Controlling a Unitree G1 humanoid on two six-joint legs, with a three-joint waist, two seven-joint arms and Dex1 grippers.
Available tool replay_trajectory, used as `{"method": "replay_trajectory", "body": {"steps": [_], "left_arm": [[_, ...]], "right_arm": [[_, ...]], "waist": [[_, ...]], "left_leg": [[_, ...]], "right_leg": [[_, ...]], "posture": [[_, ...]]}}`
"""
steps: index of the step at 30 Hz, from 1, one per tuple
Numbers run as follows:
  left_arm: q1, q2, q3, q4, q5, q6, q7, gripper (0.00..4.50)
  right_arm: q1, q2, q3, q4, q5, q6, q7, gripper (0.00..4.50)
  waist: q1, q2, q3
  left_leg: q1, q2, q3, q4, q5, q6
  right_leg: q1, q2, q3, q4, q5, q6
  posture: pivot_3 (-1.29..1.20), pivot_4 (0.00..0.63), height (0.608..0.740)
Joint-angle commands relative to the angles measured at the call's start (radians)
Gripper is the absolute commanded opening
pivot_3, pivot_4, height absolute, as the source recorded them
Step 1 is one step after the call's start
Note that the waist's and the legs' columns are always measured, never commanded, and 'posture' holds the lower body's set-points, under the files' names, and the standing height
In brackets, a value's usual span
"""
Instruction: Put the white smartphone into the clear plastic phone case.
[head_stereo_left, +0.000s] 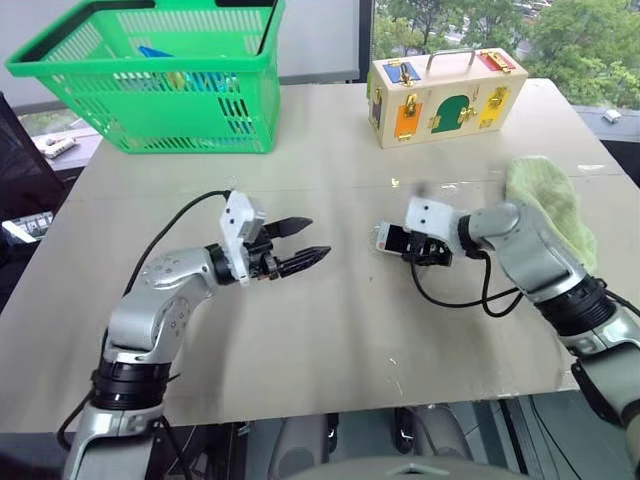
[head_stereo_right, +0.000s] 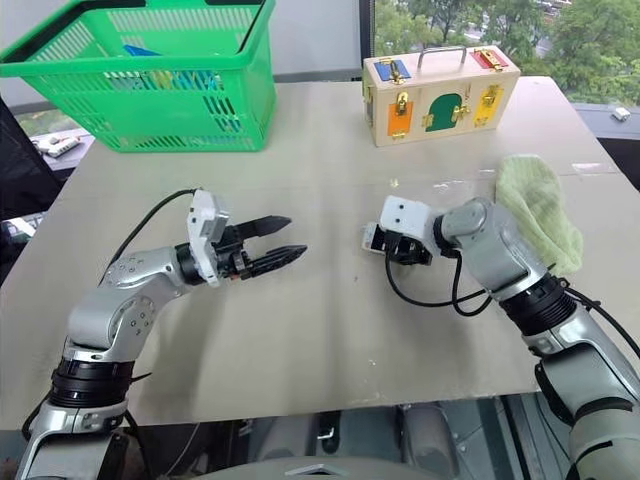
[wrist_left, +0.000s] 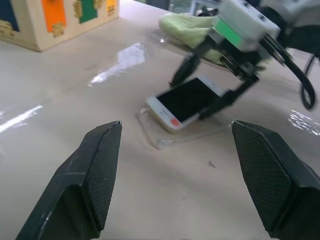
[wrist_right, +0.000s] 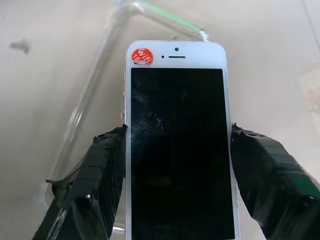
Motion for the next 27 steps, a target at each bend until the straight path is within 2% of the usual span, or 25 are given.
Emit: {"method": "replay_trajectory", "body": {"steps": [1,8,13,19,23,27], "left_arm": [[-0.043,0.003,-0.006,-0.063,-0.006,0.052,0.044,3.61],[-0.069,0.016,-0.013,-0.090,-0.002,0.122,0.088,3.61],[-0.066,0.028,-0.015,-0.101,0.002,0.150,0.104,3.61],[-0.059,0.041,-0.015,-0.105,0.003,0.172,0.113,3.61],[-0.051,0.048,-0.029,-0.090,0.011,0.166,0.095,3.61],[-0.047,0.051,-0.037,-0.065,0.032,0.145,0.074,3.61]], "right_arm": [[0.017,-0.020,0.048,-0.072,-0.030,-0.027,0.039,2.80],[0.057,-0.030,0.054,-0.151,0.022,-0.137,0.141,2.80],[0.092,-0.042,-0.011,-0.156,0.041,-0.229,0.128,2.79],[0.139,-0.049,-0.105,-0.253,0.119,-0.038,0.124,2.79],[0.148,-0.098,-0.069,-0.333,0.148,0.030,0.177,2.79],[0.111,-0.080,-0.023,-0.305,0.136,0.050,0.170,2.79]], "waist": [[0.000,0.000,0.000],[-0.009,-0.002,0.001],[-0.006,-0.004,0.002],[-0.001,-0.006,0.003],[-0.001,-0.006,0.003],[-0.005,-0.006,0.004]], "left_leg": [[0.000,0.000,0.000,0.000,0.000,0.000],[0.001,0.000,-0.001,0.000,0.000,0.000],[0.001,0.000,0.000,0.000,0.000,0.000],[0.001,0.000,-0.001,0.000,0.000,-0.001],[0.001,0.000,-0.001,0.000,0.000,-0.001],[0.001,0.000,-0.002,0.000,0.000,-0.001]], "right_leg": [[0.000,0.000,0.000,0.000,0.000,0.000],[0.000,0.000,0.001,0.000,0.001,0.001],[0.001,0.000,0.001,0.000,0.000,0.001],[0.001,0.000,0.001,0.000,0.001,0.000],[0.001,0.000,0.001,0.000,0.001,0.000],[0.000,0.000,0.001,0.000,0.000,-0.001]], "posture": [[0.00,0.150,0.740],[0.00,0.150,0.740],[0.00,0.150,0.740],[0.00,0.150,0.740],[0.00,0.150,0.740],[0.00,0.150,0.740]]}}
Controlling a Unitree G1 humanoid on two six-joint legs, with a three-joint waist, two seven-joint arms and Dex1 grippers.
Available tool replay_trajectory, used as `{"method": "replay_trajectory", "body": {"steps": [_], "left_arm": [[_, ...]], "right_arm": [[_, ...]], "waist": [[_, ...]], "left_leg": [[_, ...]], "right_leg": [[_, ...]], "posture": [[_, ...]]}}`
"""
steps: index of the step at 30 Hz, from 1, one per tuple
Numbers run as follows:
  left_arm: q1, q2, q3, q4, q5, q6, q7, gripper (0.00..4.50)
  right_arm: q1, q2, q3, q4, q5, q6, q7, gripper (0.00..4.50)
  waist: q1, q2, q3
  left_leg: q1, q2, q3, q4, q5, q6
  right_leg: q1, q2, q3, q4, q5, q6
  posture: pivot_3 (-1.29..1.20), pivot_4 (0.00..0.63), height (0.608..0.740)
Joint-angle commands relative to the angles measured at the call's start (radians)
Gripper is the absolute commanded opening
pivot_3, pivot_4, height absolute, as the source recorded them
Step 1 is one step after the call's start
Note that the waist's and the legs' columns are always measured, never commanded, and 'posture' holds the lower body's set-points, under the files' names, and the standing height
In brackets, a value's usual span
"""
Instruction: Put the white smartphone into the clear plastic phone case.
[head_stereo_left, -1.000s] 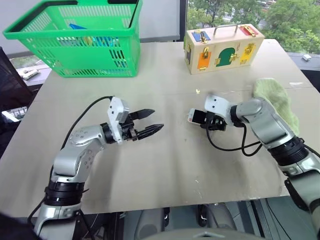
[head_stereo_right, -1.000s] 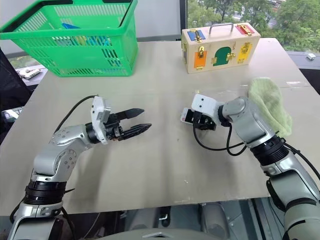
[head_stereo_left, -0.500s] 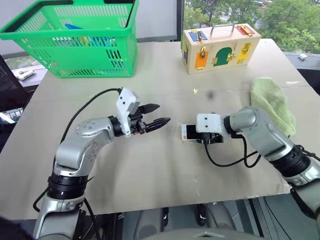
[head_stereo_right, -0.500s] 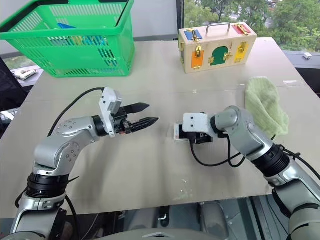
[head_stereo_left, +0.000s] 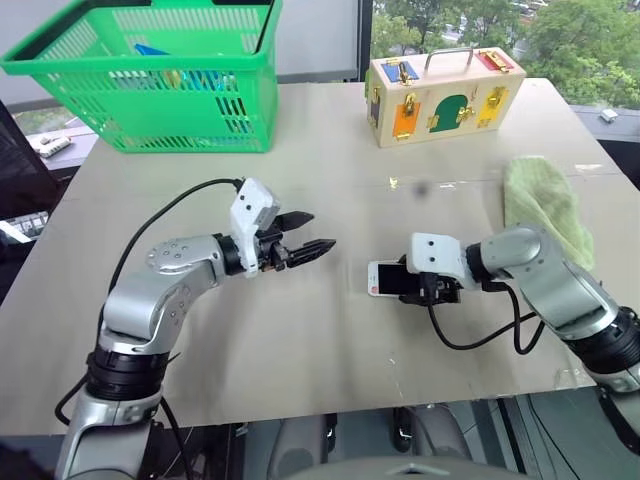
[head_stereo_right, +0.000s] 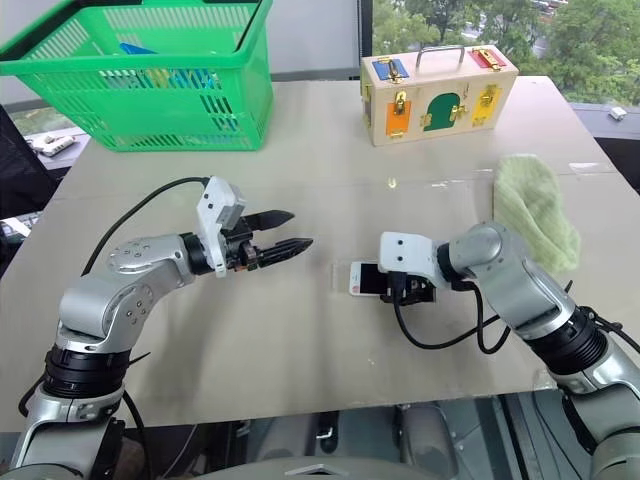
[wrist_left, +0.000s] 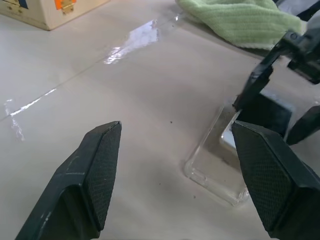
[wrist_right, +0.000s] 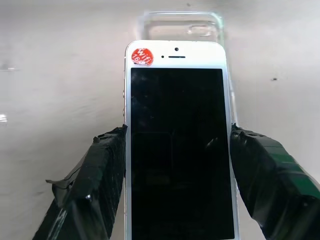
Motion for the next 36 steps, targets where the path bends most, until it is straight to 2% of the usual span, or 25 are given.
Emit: {"method": "replay_trajectory", "body": {"steps": [1,6,13,23,26,32,34,35,36], "left_arm": [[0.004,0.011,-0.001,0.006,0.014,-0.034,-0.024,3.61],[0.043,0.029,0.004,0.016,0.029,-0.078,-0.076,3.61],[0.179,0.083,0.054,0.033,-0.008,-0.189,-0.267,3.61],[0.187,0.140,0.093,0.130,-0.024,-0.284,-0.440,3.61],[0.198,0.171,0.099,0.156,-0.030,-0.304,-0.509,4.44],[0.205,0.164,0.118,0.217,0.006,-0.384,-0.517,4.50],[0.206,0.159,0.111,0.233,0.013,-0.401,-0.517,4.50],[0.206,0.158,0.109,0.236,0.014,-0.406,-0.518,4.50],[0.209,0.157,0.108,0.234,0.012,-0.407,-0.517,4.50]], "right_arm": [[-0.054,0.023,0.031,0.014,-0.014,0.004,-0.009,2.79],[-0.103,0.048,0.057,0.086,-0.033,-0.014,-0.023,2.79],[-0.146,0.048,0.052,0.124,-0.024,-0.018,-0.004,2.79],[-0.157,0.073,0.121,0.187,-0.059,-0.063,0.014,2.79],[-0.161,0.081,0.134,0.223,-0.078,-0.081,0.008,2.79],[-0.168,0.086,0.134,0.237,-0.081,-0.097,0.028,2.79],[-0.173,0.090,0.129,0.239,-0.075,-0.111,0.039,3.83],[-0.174,0.091,0.127,0.240,-0.074,-0.116,0.042,4.06],[-0.174,0.092,0.122,0.238,-0.079,-0.128,0.037,4.46]], "waist": [[-0.003,0.000,0.000],[-0.002,0.000,0.000],[-0.001,0.000,0.000],[-0.003,0.000,0.000],[-0.006,0.000,0.000],[-0.005,-0.001,0.000],[-0.005,-0.001,0.000],[-0.005,-0.001,0.000],[-0.004,0.000,0.000]], "left_leg": [[0.000,0.000,0.000,0.000,0.000,0.000],[0.000,0.000,0.000,0.000,0.000,0.000],[0.000,0.000,0.001,0.000,0.000,-0.001],[0.000,0.000,0.000,0.000,0.000,-0.001],[0.001,0.001,0.001,0.000,0.000,-0.001],[0.002,0.001,0.000,0.000,0.000,-0.001],[0.002,0.001,0.000,0.000,0.000,-0.001],[0.002,0.001,0.001,0.000,0.000,-0.001],[0.002,0.001,0.001,0.000,0.000,-0.001]], "right_leg": [[0.000,0.000,0.000,0.000,0.000,0.000],[0.000,0.000,0.000,0.001,0.000,0.000],[-0.001,-0.001,0.000,0.000,0.000,-0.001],[-0.001,-0.001,0.000,0.001,-0.001,-0.003],[-0.001,-0.001,0.000,0.001,-0.001,-0.003],[0.000,-0.001,0.000,0.002,-0.001,-0.003],[0.000,-0.001,0.000,0.002,-0.001,-0.003],[-0.001,-0.001,0.000,0.002,-0.001,-0.003],[-0.001,-0.001,0.000,0.002,-0.001,-0.003]], "posture": [[0.00,0.150,0.740],[0.00,0.150,0.740],[0.00,0.150,0.740],[0.00,0.150,0.740],[0.00,0.150,0.740],[0.00,0.150,0.740],[0.00,0.150,0.740],[0.00,0.150,0.740],[0.00,0.150,0.740]]}}
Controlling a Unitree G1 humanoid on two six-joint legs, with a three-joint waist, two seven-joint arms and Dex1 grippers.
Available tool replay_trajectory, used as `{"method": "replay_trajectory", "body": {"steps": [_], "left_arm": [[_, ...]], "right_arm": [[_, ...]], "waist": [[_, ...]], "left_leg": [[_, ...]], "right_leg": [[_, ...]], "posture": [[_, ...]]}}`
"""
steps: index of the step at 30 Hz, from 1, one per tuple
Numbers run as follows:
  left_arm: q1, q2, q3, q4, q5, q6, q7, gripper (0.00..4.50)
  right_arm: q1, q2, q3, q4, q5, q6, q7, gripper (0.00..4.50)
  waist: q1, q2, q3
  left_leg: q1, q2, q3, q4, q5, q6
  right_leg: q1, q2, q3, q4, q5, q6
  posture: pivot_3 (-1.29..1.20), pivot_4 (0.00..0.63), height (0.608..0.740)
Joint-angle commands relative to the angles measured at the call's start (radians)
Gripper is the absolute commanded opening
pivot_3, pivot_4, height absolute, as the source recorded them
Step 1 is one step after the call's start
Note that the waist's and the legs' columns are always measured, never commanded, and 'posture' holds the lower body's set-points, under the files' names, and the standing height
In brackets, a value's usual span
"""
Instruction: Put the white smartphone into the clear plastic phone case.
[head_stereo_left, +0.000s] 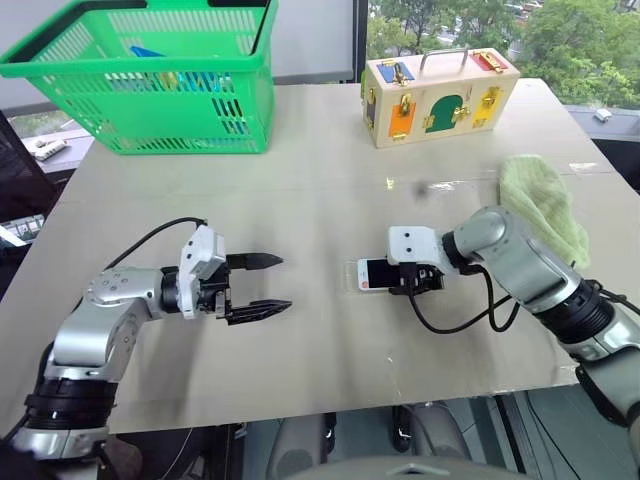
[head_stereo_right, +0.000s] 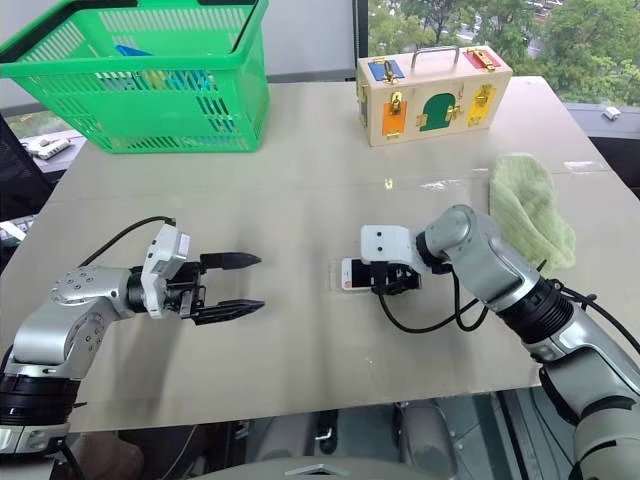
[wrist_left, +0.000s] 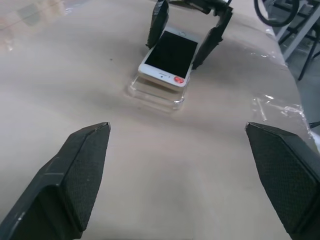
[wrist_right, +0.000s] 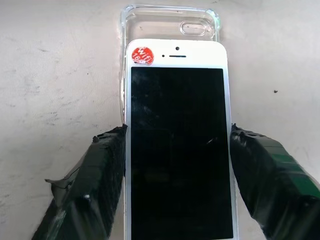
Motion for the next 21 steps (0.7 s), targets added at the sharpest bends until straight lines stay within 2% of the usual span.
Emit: {"method": "replay_trajectory", "body": {"steps": [1,7,8,10,13,14,17,21], "left_arm": [[0.006,-0.004,0.018,-0.007,-0.003,-0.027,-0.005,4.50],[0.020,-0.010,0.017,-0.017,-0.006,-0.027,0.003,4.50],[0.020,-0.012,0.016,-0.016,-0.006,-0.027,0.004,4.50],[0.017,-0.018,0.014,-0.016,-0.006,-0.025,0.010,4.50],[-0.001,-0.027,0.007,-0.023,-0.009,-0.005,0.027,4.50],[-0.008,-0.029,0.004,-0.030,-0.010,0.006,0.035,4.50],[-0.025,-0.036,-0.006,-0.063,-0.017,0.040,0.062,4.50],[-0.044,-0.038,-0.008,-0.124,-0.035,0.104,0.100,4.50]], "right_arm": [[-0.008,0.005,-0.011,-0.016,-0.002,-0.025,0.003,4.46],[-0.009,-0.002,-0.126,-0.113,0.106,0.072,0.019,4.46],[-0.003,0.005,-0.151,-0.128,0.137,0.102,0.018,4.08],[0.012,0.014,-0.196,-0.169,0.219,0.170,0.036,3.60],[0.034,0.065,-0.247,-0.172,0.298,0.218,-0.004,2.04],[0.038,0.091,-0.259,-0.155,0.308,0.224,-0.033,1.66],[0.056,0.132,-0.231,-0.074,0.263,0.162,-0.111,0.11],[0.096,0.139,-0.162,0.014,0.211,0.075,-0.140,0.04]], "waist": [[0.000,0.000,0.000],[0.002,0.000,0.001],[0.002,0.000,0.001],[0.003,0.000,0.001],[0.003,0.000,0.000],[0.003,0.000,0.000],[0.002,0.000,0.000],[0.004,0.000,0.000]], "left_leg": [[0.000,0.000,0.000,0.000,0.000,0.000],[-0.001,0.000,0.000,0.000,0.000,0.000],[-0.001,0.000,0.000,0.000,0.000,0.000],[-0.001,0.000,0.000,0.000,0.000,0.000],[-0.001,0.000,0.000,0.000,0.000,0.000],[-0.001,0.000,0.000,0.000,0.000,0.000],[0.000,0.000,0.000,0.000,0.000,0.000],[-0.001,-0.001,0.001,0.000,0.000,0.000]], "right_leg": [[0.000,0.000,0.000,0.000,0.000,0.000],[0.000,0.000,0.000,0.000,0.002,-0.003],[0.000,0.000,0.000,0.000,0.002,-0.003],[0.000,0.000,0.000,0.000,0.002,-0.003],[0.000,0.000,0.000,0.000,0.002,-0.003],[0.000,0.000,0.000,0.000,0.002,-0.003],[0.000,0.000,0.000,0.000,0.002,-0.003],[0.000,0.000,0.000,0.000,0.002,-0.003]], "posture": [[0.00,0.150,0.740],[0.00,0.150,0.740],[0.00,0.150,0.740],[0.00,0.150,0.740],[0.00,0.150,0.740],[0.00,0.150,0.740],[0.00,0.150,0.740],[0.00,0.150,0.740]]}}
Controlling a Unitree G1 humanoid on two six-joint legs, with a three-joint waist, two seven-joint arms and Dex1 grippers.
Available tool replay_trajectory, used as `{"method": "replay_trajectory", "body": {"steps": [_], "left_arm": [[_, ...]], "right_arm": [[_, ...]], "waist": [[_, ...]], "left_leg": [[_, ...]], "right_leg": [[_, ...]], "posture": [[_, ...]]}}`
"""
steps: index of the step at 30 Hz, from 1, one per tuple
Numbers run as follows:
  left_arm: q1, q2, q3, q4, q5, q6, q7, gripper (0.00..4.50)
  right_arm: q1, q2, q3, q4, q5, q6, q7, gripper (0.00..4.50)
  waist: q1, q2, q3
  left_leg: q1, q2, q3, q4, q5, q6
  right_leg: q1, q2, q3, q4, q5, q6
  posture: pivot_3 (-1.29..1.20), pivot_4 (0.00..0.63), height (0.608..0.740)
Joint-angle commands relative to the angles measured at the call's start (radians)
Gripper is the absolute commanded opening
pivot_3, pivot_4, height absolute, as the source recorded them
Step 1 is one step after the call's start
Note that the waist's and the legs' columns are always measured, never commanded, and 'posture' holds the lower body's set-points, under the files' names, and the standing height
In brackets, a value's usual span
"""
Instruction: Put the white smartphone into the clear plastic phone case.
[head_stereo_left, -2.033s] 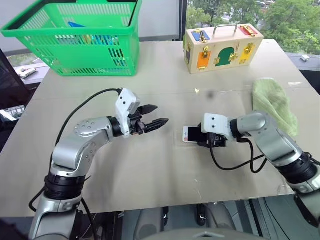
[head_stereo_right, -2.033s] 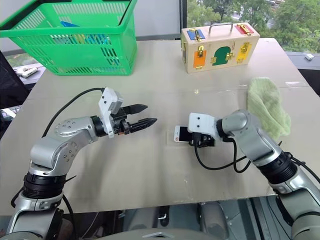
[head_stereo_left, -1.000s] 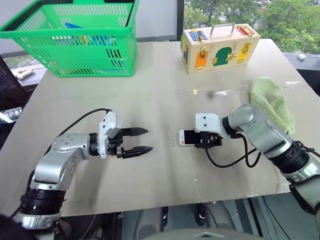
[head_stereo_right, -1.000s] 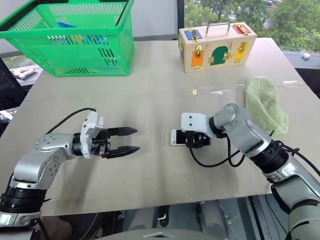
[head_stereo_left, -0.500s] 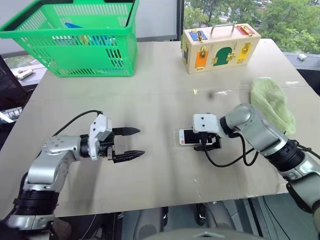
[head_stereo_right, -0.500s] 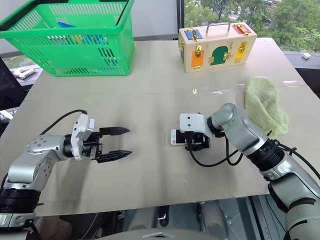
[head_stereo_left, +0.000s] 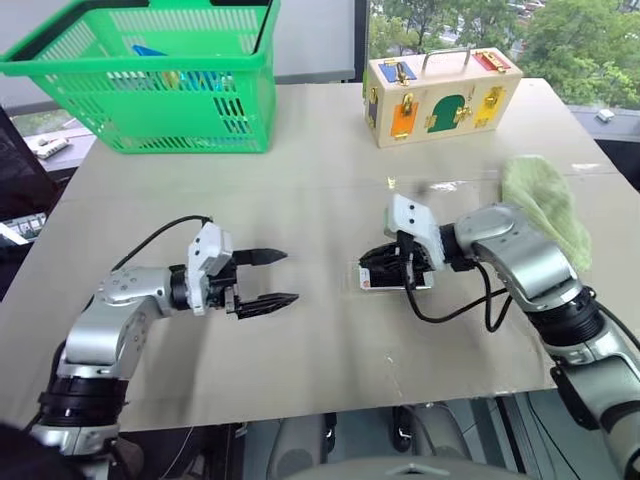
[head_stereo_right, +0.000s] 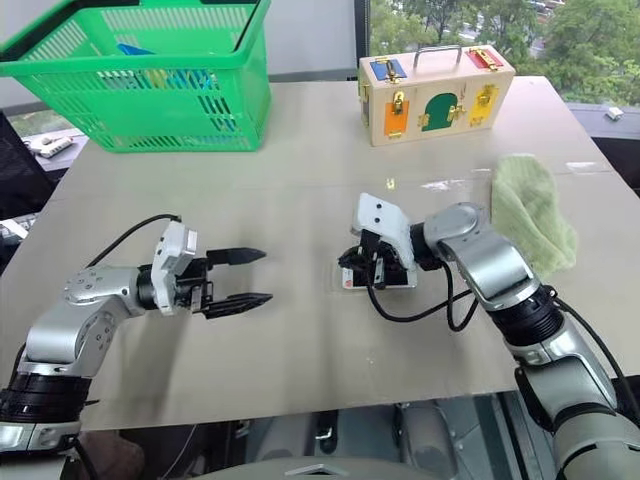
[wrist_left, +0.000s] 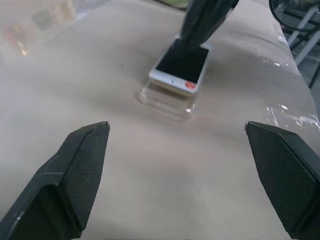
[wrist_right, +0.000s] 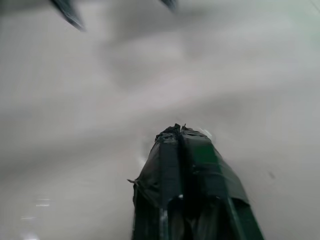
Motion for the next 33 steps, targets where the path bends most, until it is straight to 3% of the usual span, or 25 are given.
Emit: {"method": "replay_trajectory", "body": {"steps": [1,5,9,12,16,21,28,31,33], "left_arm": [[-0.025,0.003,0.003,-0.074,-0.033,0.052,0.030,4.50],[-0.052,0.010,0.008,-0.121,-0.055,0.118,0.063,4.50],[-0.066,0.013,0.013,-0.154,-0.072,0.161,0.083,4.50],[-0.063,0.011,0.014,-0.173,-0.078,0.176,0.096,4.50],[-0.043,0.006,0.014,-0.175,-0.067,0.164,0.096,4.50],[-0.031,0.003,-0.014,-0.129,-0.011,0.114,0.098,4.50],[-0.037,-0.027,-0.079,-0.088,0.056,0.072,0.121,4.50],[-0.053,-0.042,-0.115,-0.057,0.085,0.052,0.119,3.68],[-0.065,-0.055,-0.143,-0.036,0.109,0.034,0.120,2.89]], "right_arm": [[0.027,0.002,0.044,0.032,-0.022,-0.061,-0.006,0.04],[0.038,0.016,0.152,0.141,-0.111,-0.138,-0.022,0.04],[0.041,0.035,0.194,0.244,-0.161,-0.168,-0.042,0.04],[0.061,0.045,0.199,0.307,-0.160,-0.149,-0.038,0.04],[0.087,0.069,0.151,0.326,-0.109,-0.094,-0.039,0.04],[0.124,0.110,-0.041,0.170,0.003,-0.093,-0.110,0.04],[0.185,0.042,-0.210,-0.236,0.144,0.053,-0.157,0.04],[0.201,-0.007,-0.248,-0.347,0.162,0.119,-0.196,0.00],[0.222,-0.057,-0.267,-0.405,0.152,0.151,-0.225,0.00]], "waist": [[-0.001,0.000,0.000],[-0.008,-0.001,-0.001],[-0.007,-0.001,-0.001],[-0.006,-0.002,-0.003],[-0.006,-0.003,-0.014],[-0.001,-0.002,-0.016],[0.002,0.002,-0.009],[0.002,0.002,-0.008],[0.002,0.001,-0.008]], "left_leg": [[0.000,0.000,0.000,0.000,0.000,0.000],[0.001,0.000,0.000,0.000,0.000,0.000],[0.007,0.001,-0.002,0.000,0.000,0.000],[0.022,0.002,-0.002,-0.002,-0.003,-0.005],[0.023,0.006,-0.002,-0.002,-0.003,-0.005],[0.022,0.006,-0.002,-0.002,-0.004,-0.006],[0.009,0.004,-0.001,-0.003,-0.004,-0.006],[0.001,0.002,-0.001,-0.003,-0.002,-0.003],[0.001,0.001,-0.001,-0.003,-0.002,-0.003]], "right_leg": [[0.000,0.000,0.000,0.000,0.000,0.000],[0.000,0.001,0.000,0.000,0.000,0.006],[0.005,0.002,0.001,0.001,-0.002,0.004],[0.017,0.001,0.001,0.000,-0.003,0.003],[0.017,-0.001,0.001,0.000,-0.003,0.003],[0.016,-0.001,0.001,0.000,-0.003,0.003],[0.006,-0.002,0.001,-0.002,-0.003,0.003],[-0.001,0.000,0.001,-0.002,0.000,0.000],[-0.001,0.000,0.001,-0.002,0.000,0.000]], "posture": [[0.00,0.150,0.740],[0.00,0.150,0.740],[0.00,0.150,0.740],[0.00,0.150,0.740],[0.00,0.150,0.740],[0.00,0.150,0.740],[0.00,0.150,0.740],[0.00,0.150,0.740],[0.00,0.150,0.740]]}}
